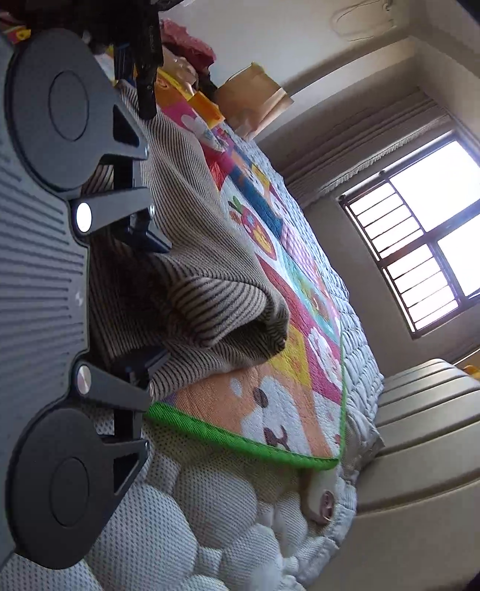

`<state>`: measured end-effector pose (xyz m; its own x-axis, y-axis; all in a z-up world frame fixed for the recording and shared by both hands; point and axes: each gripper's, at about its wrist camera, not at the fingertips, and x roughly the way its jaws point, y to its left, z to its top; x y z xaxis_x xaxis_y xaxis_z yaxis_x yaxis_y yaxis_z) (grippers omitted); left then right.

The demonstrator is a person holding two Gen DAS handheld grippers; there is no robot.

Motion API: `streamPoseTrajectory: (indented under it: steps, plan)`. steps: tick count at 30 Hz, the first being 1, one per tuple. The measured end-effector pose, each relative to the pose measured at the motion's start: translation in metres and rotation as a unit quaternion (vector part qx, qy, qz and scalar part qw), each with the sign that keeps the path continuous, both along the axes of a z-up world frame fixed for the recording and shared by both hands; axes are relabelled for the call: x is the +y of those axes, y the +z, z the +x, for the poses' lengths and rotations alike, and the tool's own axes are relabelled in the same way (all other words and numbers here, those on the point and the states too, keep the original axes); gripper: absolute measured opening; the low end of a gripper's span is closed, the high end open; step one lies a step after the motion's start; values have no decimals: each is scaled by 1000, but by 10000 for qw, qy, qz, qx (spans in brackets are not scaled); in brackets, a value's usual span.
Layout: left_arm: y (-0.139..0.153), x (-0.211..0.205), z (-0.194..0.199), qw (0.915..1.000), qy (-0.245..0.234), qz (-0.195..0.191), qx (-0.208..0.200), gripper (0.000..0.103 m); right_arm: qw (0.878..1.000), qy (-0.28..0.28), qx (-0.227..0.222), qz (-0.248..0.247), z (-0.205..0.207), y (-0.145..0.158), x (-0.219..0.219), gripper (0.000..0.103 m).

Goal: Fold clothes

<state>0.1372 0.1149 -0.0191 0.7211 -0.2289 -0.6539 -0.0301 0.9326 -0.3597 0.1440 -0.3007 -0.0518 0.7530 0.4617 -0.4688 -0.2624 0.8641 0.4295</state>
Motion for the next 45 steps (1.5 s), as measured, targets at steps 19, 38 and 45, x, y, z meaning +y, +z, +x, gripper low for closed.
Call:
streamPoseTrajectory:
  steps: [19,38,45]
  plan:
    - [-14,-52,-7,9857,-884,-1330,538,96,9953,-781,-579,-46,7,29,-25,103]
    - [-28,-20,51,9878,-480,-1386,518,96,9938,699,-188,-850,5,2,43,103]
    - [-25,4,86,9932,-106,-1086,401,96,9973,456,-576,-67,6,47,7,103]
